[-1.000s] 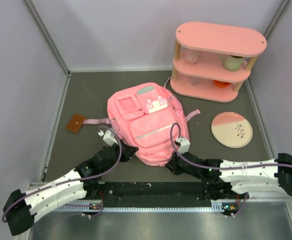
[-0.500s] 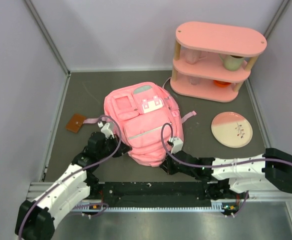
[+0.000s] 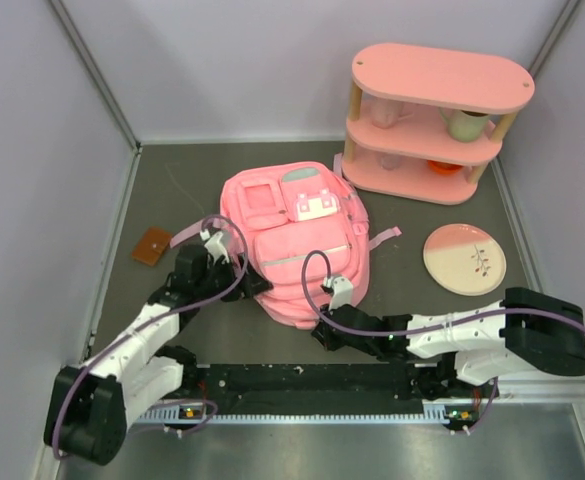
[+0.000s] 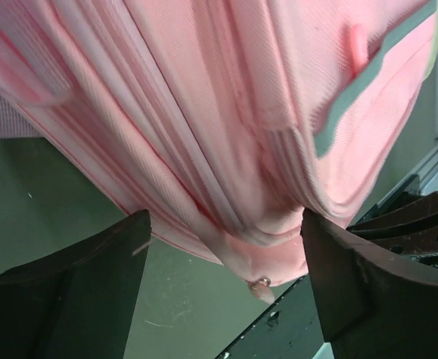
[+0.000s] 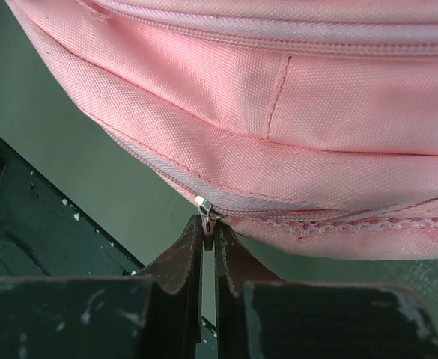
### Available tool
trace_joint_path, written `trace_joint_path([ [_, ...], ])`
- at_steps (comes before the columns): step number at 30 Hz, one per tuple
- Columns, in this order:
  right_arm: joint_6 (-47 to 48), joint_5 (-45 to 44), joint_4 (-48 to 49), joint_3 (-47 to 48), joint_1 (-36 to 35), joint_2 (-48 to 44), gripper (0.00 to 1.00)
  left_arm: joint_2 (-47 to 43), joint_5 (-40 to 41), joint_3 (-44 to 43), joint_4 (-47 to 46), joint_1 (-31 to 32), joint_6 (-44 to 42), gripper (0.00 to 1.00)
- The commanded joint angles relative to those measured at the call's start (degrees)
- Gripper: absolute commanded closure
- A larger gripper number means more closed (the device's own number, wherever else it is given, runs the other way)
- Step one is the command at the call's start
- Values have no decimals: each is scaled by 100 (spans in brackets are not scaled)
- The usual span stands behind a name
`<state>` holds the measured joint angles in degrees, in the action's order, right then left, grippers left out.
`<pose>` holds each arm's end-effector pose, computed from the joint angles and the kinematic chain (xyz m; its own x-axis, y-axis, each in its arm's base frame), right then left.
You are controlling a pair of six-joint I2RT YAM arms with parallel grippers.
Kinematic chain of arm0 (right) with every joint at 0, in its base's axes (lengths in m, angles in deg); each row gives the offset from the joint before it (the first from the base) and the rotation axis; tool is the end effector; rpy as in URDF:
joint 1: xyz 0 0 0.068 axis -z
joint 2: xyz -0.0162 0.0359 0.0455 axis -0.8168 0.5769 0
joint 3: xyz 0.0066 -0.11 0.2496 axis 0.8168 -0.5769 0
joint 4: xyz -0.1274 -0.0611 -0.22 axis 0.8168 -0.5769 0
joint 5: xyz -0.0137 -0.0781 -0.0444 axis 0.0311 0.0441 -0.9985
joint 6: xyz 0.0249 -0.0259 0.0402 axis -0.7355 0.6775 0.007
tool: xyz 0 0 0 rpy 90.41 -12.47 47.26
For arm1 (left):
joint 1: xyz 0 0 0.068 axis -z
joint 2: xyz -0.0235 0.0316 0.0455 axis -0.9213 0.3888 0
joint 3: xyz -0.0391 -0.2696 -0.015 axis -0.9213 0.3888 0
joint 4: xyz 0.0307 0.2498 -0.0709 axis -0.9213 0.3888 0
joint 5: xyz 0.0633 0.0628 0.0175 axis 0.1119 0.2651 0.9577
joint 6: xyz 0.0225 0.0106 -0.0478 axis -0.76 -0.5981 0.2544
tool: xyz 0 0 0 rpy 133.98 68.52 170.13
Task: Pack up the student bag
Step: Zip the student bag at the center of the board.
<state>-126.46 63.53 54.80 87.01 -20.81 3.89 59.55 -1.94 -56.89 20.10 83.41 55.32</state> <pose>0.0706 0.2279 0.1517 -0.7208 -0.0791 -0.6886 -0.4811 0.7723 0.4149 0.1803 -0.0710 0.1844 -0.8401 -0.2270 -0.4927 0.2025 0.7115 -0.6729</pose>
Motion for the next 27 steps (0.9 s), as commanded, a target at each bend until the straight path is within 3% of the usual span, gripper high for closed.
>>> trace_joint_path([
  [1,157,-151,-85,258,-116,10,100,-1186,72,736,-842,5,767,8],
  [7,157,-222,-164,249,-54,1,100,-3473,293,2142,-692,58,2041,1],
  [13,140,-161,-138,241,-2,1,100,-4899,872,2285,72,435,2816,1],
  [20,113,-117,-138,355,-2,115,100,-4892,2058,2294,2,1558,3432,1],
  [27,96,-196,-261,443,7,98,100,-3539,3271,2065,-375,2755,3844,1],
])
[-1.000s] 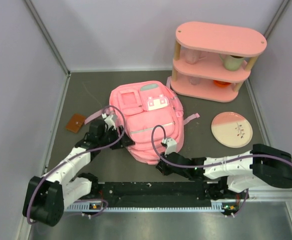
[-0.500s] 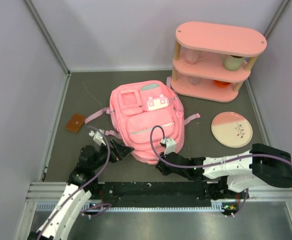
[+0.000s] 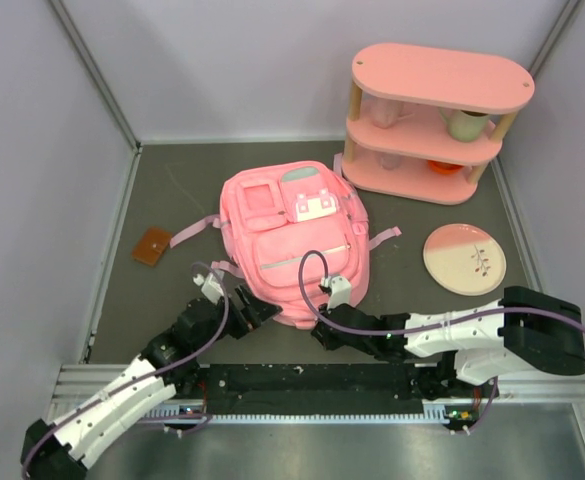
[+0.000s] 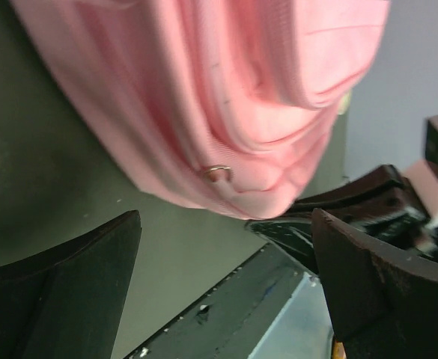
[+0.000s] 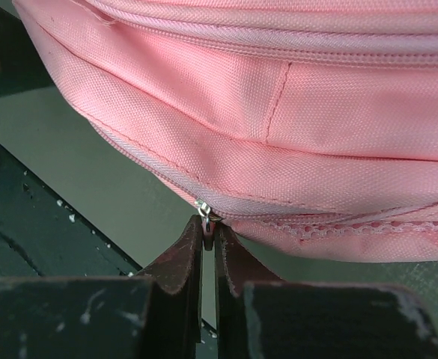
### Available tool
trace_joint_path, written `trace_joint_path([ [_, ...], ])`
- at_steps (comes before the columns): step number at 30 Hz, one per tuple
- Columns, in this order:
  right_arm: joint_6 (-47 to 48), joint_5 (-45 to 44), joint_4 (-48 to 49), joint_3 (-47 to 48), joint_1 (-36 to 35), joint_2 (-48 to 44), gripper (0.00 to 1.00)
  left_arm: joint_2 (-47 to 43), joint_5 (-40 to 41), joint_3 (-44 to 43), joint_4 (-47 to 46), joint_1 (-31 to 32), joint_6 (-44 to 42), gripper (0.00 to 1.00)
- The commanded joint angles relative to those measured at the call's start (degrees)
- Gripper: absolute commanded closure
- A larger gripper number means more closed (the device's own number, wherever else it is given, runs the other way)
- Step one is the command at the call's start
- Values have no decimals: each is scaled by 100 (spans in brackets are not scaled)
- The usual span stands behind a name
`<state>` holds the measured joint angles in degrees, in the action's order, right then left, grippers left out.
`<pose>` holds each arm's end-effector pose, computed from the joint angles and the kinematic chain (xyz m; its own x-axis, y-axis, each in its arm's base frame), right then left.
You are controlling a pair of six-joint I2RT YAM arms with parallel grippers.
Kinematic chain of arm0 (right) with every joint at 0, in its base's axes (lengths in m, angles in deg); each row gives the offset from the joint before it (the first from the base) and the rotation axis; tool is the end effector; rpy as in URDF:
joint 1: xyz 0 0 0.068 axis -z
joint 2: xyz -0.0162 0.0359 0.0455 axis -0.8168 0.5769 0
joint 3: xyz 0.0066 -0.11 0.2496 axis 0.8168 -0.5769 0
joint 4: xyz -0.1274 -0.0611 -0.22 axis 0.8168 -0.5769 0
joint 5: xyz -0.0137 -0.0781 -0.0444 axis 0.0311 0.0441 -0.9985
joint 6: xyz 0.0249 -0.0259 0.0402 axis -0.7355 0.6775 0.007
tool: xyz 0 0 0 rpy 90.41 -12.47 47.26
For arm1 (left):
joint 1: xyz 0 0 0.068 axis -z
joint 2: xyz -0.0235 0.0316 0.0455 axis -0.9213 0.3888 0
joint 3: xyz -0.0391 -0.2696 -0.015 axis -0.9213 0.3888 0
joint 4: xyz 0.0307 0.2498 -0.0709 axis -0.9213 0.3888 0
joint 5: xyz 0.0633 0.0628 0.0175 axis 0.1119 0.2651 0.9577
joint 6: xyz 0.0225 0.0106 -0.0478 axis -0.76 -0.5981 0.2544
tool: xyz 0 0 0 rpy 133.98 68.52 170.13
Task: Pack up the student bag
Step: Zip the student bag at the center of the board.
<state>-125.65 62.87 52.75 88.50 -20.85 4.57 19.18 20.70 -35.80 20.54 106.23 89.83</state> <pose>0.0717 0.2313 0.1537 -0.7135 -0.1000 -0.6935 -0.4856 0.7841 0.3865 0.0909 -0.0794 0.1487 -0.7659 -0.5457 -0.3400 0.0412 0.4862 -0.8729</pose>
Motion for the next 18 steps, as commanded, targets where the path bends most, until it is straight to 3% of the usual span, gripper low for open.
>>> trace_joint_path([
  [1,6,-139,-64,294,12,13,100,578,1173,-27,-489,579,473,1],
  [6,-38,-121,-29,277,3,-40,100,1156,2069,149,-1665,1142,895,1],
  [13,-56,-77,-56,215,12,-119,100,2721,2370,-185,-2923,1493,939,5],
  [14,-56,-104,-99,206,3,-128,100,3036,2388,-193,-3037,1537,965,9],
  [17,-82,-148,-126,163,12,-207,100,3433,2546,-89,-3582,1678,1185,33],
  [18,-91,-156,-135,145,12,-225,100,3487,2564,-27,-3688,1696,1229,45],
])
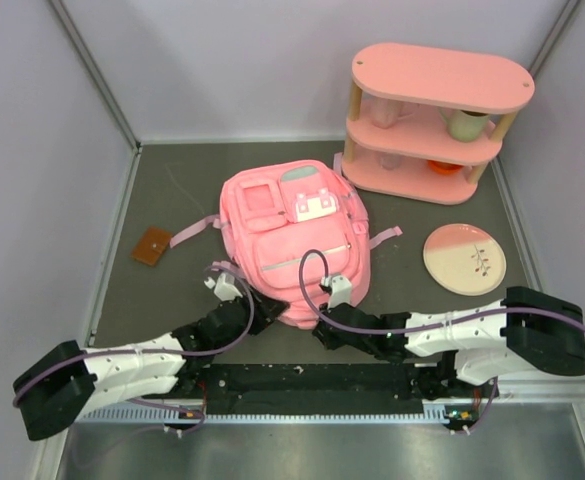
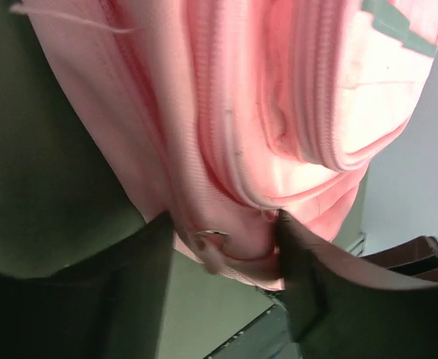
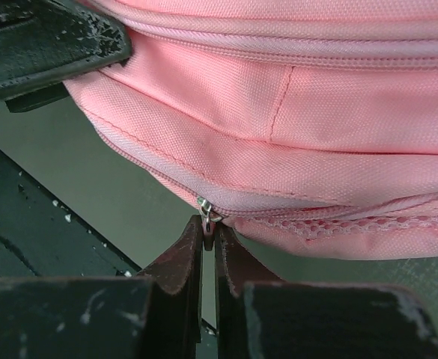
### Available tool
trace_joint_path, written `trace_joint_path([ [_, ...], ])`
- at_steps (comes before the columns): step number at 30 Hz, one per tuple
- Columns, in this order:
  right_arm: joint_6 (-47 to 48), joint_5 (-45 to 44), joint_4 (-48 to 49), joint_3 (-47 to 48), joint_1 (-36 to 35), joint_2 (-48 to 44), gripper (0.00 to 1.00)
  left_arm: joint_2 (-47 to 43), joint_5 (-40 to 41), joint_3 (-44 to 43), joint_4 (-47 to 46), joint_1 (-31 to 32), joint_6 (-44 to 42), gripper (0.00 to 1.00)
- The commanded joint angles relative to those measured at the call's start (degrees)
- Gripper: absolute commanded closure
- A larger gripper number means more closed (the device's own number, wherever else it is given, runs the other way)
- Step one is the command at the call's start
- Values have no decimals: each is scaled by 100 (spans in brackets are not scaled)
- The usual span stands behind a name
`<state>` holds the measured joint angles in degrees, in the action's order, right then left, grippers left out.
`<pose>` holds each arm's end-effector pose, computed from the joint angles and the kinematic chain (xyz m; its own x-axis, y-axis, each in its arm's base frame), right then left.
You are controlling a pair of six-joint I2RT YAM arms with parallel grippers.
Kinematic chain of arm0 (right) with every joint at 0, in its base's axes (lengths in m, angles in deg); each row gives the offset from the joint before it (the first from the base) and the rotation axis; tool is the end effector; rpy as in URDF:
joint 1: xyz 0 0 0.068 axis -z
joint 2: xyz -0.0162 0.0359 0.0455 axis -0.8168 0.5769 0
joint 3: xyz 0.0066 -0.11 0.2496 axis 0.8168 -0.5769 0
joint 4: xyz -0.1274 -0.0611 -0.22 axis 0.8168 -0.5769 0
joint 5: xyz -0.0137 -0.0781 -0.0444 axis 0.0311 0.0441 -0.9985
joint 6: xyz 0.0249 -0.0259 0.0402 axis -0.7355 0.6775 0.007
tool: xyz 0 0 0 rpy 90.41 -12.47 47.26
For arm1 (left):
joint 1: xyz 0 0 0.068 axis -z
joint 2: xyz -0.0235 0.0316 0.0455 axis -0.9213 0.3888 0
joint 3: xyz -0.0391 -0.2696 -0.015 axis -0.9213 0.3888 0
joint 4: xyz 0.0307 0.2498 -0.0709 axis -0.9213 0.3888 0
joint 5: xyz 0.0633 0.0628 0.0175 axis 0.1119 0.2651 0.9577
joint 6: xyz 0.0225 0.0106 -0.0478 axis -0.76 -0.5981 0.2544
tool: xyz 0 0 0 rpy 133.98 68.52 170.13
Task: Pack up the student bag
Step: Zip the student bag at the center of the board.
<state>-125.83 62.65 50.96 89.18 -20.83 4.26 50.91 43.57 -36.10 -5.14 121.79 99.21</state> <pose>0.0719 0.2313 0.1558 -0.7161 -0.1049 -0.6901 -0.4803 0.7914 0.3781 0.0976 -0.1208 0.1301 -0.6893 -0.6386 -0.3421 -0.0862 0.5411 -0.8365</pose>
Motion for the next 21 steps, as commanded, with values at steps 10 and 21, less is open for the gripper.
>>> trace_joint_path([
  [10,76,-328,-342,-142,202,-510,100,-1511,919,-339,1689,96,-744,100],
  [21,471,-354,-842,-450,1107,-1011,100,-4467,875,-575,4899,-335,-1448,100],
])
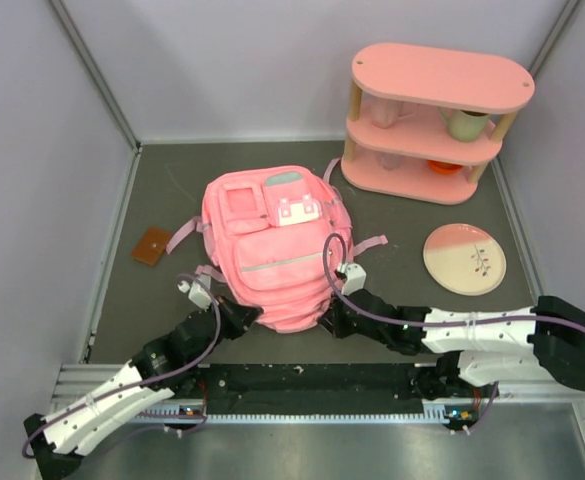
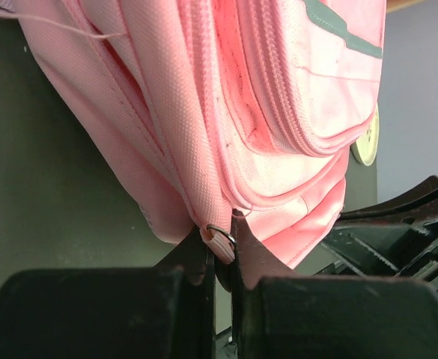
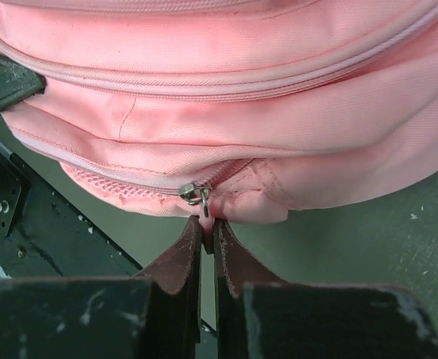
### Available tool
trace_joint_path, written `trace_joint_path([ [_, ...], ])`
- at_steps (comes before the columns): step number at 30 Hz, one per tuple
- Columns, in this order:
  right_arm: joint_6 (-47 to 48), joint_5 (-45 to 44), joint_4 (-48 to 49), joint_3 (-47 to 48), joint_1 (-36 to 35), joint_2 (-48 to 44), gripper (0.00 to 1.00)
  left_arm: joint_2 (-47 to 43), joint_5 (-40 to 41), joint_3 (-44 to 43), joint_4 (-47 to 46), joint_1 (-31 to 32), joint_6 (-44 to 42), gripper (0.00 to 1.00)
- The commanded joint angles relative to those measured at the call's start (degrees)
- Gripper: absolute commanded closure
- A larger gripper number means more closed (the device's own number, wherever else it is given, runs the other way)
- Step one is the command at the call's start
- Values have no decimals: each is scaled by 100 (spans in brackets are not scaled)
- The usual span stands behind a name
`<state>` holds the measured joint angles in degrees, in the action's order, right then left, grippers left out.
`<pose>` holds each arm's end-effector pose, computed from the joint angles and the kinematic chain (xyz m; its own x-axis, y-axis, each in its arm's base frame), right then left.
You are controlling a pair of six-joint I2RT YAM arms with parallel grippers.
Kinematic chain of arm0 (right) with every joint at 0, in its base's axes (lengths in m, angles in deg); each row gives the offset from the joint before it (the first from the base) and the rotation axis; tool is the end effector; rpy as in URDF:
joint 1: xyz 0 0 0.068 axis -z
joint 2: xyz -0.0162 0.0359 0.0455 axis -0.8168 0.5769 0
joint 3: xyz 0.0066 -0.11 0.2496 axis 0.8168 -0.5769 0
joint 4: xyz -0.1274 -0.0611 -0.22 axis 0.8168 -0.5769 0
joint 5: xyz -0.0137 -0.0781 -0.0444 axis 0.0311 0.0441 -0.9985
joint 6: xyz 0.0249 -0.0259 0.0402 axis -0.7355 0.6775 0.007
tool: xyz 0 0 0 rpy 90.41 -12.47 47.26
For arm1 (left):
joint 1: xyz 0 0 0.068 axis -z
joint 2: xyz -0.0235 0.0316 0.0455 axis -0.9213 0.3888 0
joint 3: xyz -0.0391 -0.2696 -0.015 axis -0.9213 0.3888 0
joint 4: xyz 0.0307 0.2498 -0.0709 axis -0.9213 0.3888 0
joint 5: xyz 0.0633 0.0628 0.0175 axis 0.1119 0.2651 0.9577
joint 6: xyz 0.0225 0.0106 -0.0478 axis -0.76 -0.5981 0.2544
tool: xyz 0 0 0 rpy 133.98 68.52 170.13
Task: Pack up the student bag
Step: Zip the student bag at the center of the board.
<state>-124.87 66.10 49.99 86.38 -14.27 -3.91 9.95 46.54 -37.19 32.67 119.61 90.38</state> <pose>0.0897 0.2060 0.1698 -0.7211 -0.0111 -0.6928 -0.4339 0.7867 0.4391 0.0732 -0.0764 0.1515 -0.6153 -0.6261 -0.4790 0.0163 0.5973 -0.8018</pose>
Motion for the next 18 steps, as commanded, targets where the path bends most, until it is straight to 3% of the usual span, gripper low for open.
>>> trace_joint_path([
  [1,419,-700,-791,-162,557,-220,100,-371,595,-510,1188,-116,-601,100],
  [13,710,-463,-1037,-408,1603,-519,100,358,367,-766,803,-125,-1058,100],
  [18,700,-436,-1116,-426,1683,-589,100,429,174,-695,601,-151,-1111,100],
])
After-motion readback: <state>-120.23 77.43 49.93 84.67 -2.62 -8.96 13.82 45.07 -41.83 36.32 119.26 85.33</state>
